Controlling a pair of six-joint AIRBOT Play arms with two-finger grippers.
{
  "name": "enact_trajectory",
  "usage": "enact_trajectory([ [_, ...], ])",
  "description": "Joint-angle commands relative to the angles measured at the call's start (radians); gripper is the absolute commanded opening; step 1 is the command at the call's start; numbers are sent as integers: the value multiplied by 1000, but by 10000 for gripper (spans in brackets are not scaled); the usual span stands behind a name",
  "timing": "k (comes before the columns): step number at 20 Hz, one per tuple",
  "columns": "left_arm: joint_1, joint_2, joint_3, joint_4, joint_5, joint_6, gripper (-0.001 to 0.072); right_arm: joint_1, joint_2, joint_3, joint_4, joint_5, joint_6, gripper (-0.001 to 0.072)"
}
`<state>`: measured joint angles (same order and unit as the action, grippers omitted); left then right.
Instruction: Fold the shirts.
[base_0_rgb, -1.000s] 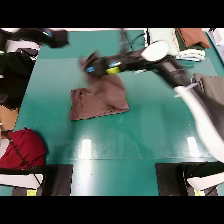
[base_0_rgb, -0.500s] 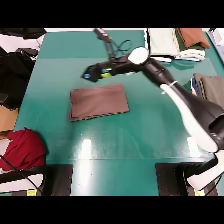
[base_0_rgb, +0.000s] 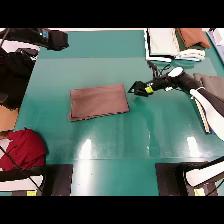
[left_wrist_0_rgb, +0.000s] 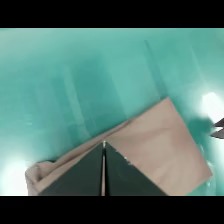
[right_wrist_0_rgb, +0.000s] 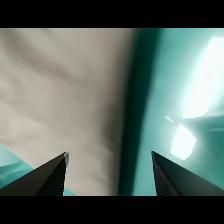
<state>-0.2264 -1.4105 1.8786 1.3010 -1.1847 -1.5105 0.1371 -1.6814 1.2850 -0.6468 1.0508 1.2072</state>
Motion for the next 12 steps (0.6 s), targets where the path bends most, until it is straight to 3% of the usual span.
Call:
enact_trajectory([
  [1,-23,-18,-2,-7,2,1,22,28,-89,6,54,24,7,596],
  [5,-23,-19,-2,-18,-2,0,22,161,-230,163,105,23,6,594],
  [6,-23,-19,-2,-22,-2,0,22,187,-263,203,146,21,-5,559],
  [8,-23,-19,-2,-32,-2,0,22,232,-317,286,197,16,-44,294],
  [9,-28,-19,-2,-37,-2,0,21,248,-335,326,194,11,-51,97],
  [10,-36,-19,-2,-37,-1,0,21,256,-340,354,183,3,-57,20],
  [12,-74,-19,-2,-16,6,0,21,245,-320,401,143,-3,-57,20],
])
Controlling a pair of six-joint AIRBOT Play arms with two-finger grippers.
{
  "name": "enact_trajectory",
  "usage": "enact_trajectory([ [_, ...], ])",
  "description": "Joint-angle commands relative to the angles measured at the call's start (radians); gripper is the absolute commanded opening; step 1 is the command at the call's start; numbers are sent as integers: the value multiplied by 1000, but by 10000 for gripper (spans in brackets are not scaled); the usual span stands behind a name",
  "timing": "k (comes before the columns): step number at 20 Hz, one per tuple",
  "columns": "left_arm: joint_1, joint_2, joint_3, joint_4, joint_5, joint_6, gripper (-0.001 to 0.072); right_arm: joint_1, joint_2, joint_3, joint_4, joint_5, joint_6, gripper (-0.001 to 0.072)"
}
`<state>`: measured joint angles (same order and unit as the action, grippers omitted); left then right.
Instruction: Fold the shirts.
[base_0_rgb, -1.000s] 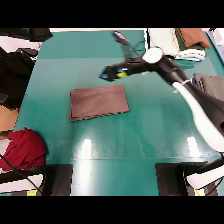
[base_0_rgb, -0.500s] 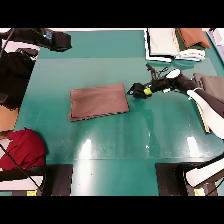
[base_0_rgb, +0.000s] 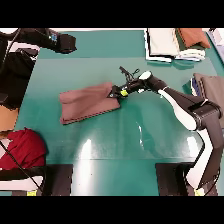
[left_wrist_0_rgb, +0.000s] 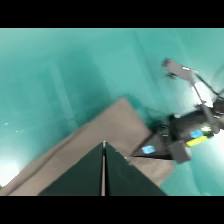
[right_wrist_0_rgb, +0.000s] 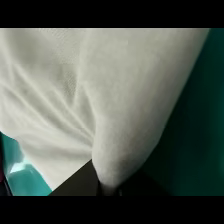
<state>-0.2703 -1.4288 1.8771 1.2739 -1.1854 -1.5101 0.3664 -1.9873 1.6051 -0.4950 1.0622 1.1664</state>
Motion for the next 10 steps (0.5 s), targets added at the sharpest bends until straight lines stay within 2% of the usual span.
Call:
enact_trajectory([
  [1,-56,0,0,20,17,0,21,-6,10,95,-41,-11,-15,21],
  [5,-138,0,0,21,41,5,21,-203,200,37,-181,13,23,21],
  [10,-160,0,0,0,53,18,22,-579,423,-46,-328,47,26,21],
])
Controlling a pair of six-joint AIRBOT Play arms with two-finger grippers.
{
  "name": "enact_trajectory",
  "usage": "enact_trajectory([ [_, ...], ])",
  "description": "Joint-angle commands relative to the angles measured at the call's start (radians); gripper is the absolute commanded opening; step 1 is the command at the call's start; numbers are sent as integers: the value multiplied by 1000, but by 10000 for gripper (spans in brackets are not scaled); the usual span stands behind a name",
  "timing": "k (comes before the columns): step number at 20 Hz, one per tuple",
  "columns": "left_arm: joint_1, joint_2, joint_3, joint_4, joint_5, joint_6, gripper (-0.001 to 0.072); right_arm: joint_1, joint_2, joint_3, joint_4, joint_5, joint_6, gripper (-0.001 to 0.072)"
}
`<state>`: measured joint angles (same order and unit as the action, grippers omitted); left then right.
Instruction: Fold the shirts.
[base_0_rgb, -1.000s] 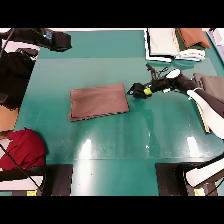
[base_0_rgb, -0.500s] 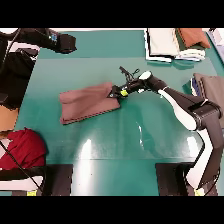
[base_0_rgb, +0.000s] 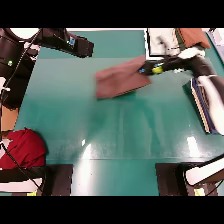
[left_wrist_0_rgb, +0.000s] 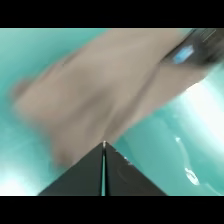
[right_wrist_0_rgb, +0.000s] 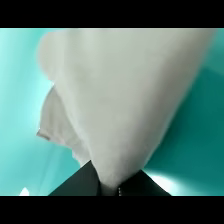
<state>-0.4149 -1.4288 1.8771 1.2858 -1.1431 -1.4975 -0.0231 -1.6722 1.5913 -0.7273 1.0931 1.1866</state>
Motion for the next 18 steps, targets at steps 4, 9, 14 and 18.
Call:
enact_trajectory([
  [4,-16,0,0,-19,10,2,22,-472,146,-18,-104,-2,5,20],
  [9,-16,0,0,-42,9,-31,22,-645,95,99,-103,0,5,20],
  [14,-16,0,0,-44,4,-48,22,-637,20,304,-103,-13,6,20],
  [18,-16,0,0,-44,-2,-47,22,-635,9,432,-107,-29,6,20],
])
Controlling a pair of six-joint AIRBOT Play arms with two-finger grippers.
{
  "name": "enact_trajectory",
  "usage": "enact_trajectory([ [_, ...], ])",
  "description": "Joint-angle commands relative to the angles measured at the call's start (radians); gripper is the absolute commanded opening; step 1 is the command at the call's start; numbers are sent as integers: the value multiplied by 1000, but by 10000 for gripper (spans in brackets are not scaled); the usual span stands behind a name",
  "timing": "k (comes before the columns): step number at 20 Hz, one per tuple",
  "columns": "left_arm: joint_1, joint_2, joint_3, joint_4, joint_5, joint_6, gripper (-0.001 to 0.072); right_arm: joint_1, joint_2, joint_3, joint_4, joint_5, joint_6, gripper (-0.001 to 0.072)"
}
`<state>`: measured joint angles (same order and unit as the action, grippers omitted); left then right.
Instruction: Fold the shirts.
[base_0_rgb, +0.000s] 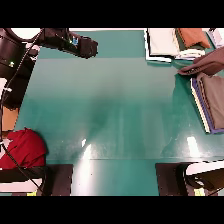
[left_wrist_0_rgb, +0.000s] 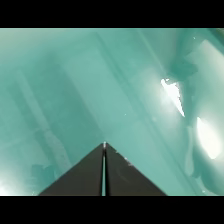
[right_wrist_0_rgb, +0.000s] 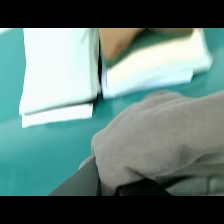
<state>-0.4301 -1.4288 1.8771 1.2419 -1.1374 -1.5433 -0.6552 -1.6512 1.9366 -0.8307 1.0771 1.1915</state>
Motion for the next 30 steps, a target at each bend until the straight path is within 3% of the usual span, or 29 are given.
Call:
enact_trajectory([
  [1,0,0,0,0,-8,-2,22,-8,-8,108,-9,-13,1,20],
  [9,0,-1,0,0,-25,0,22,-87,154,-61,-20,-4,-15,20],
  [22,0,-1,0,0,-35,19,22,-301,567,-790,-455,163,-14,31],
  [23,0,-1,0,0,-35,19,23,-328,587,-843,-454,165,-14,145],
  [25,0,-1,0,0,-35,26,22,-375,619,-926,-454,163,-14,555],
  [26,0,-1,0,0,-34,26,22,-396,632,-946,-454,165,-14,633],
  [30,0,-1,0,0,-31,26,22,-441,697,-882,-387,154,-2,638],
])
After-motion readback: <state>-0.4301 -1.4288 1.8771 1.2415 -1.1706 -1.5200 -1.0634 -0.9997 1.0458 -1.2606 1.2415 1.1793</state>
